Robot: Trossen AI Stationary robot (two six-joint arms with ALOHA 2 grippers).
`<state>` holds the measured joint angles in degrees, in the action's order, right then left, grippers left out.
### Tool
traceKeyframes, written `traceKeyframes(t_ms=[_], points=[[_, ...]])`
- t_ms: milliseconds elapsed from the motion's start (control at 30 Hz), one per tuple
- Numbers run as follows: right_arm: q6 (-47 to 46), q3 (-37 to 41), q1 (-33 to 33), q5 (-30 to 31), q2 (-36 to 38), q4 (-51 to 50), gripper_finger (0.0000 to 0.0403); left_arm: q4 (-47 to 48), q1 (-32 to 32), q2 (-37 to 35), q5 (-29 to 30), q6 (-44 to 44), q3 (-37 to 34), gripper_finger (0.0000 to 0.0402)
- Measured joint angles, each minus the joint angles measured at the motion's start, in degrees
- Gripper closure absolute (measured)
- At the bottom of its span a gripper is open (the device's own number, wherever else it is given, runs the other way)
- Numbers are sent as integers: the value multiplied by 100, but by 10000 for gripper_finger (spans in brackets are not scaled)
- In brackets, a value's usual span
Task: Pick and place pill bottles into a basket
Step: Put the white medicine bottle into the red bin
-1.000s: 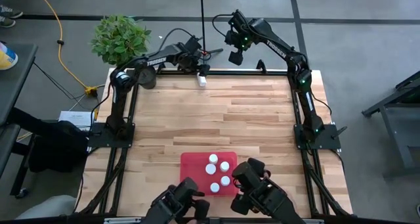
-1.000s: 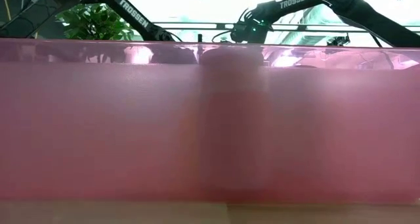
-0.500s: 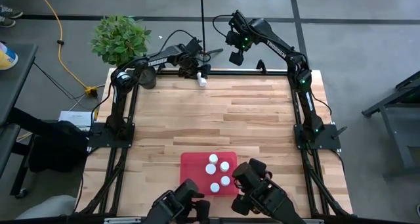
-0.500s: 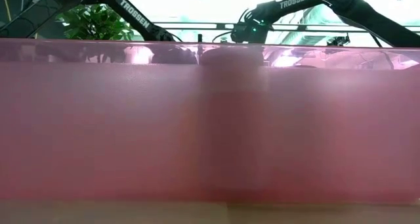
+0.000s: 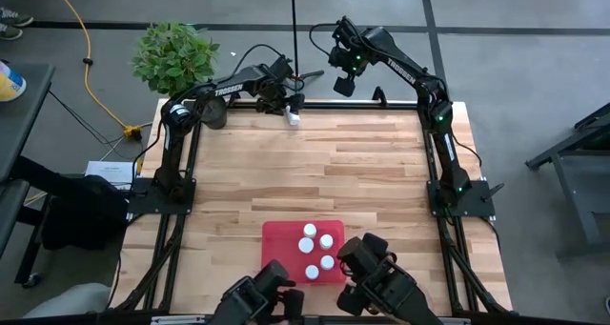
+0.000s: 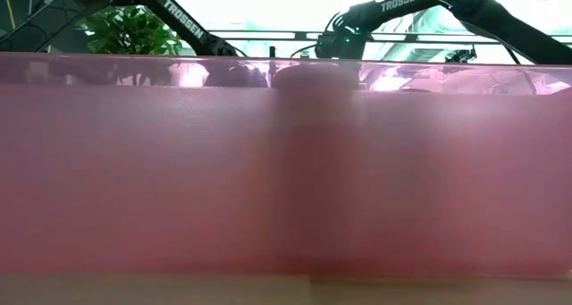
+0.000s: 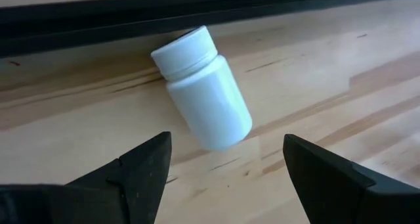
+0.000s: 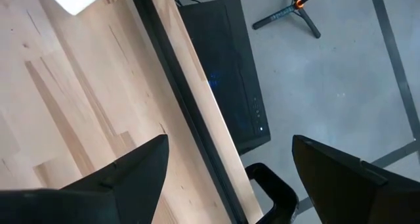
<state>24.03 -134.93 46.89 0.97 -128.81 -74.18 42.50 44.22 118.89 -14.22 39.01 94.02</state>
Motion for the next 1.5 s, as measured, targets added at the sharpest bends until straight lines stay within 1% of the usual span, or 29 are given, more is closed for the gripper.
traceKeyframes(t_ms=[300, 433, 500, 633, 767, 800, 900, 1000, 1100, 1133, 1333, 1500], points=[[0, 0, 0, -4, 0, -58, 89, -265, -15, 17, -158, -371, 0, 76], [0, 0, 0, -5, 0, -91, 89, -279, 0, 20, -541, -383, 0, 76], [0, 0, 0, -7, 0, -106, 89, -265, 0, 20, -586, -410, 0, 76], [0, 0, 0, -9, 0, -153, 89, -180, 0, 20, -484, -520, 0, 70], [0, 0, 0, -9, 0, -152, 89, -71, -47, 22, -153, -583, 0, 41], [0, 0, 0, -8, 0, -152, 89, -93, -48, 22, -171, -604, 0, 34], [0, 0, 0, -8, 0, -151, 89, -122, -48, 22, -527, -763, 0, 16], [1, 0, 0, 18, 0, -151, 89, -115, -63, 22, -541, -798, 0, 5], [2, 0, 0, 173, 0, -150, 89, -120, -86, 22, -175, -796, 0, 3], [2, 0, 0, 225, 0, -154, 89, -120, -86, 24, -146, -795, 0, 3], [28, 0, 0, 266, 0, -193, 89, 63, -74, 26, -126, -748, 0, 2], [39, 0, 0, 254, 0, -195, 89, -31, -74, 102, -145, -699, 0, 2]])
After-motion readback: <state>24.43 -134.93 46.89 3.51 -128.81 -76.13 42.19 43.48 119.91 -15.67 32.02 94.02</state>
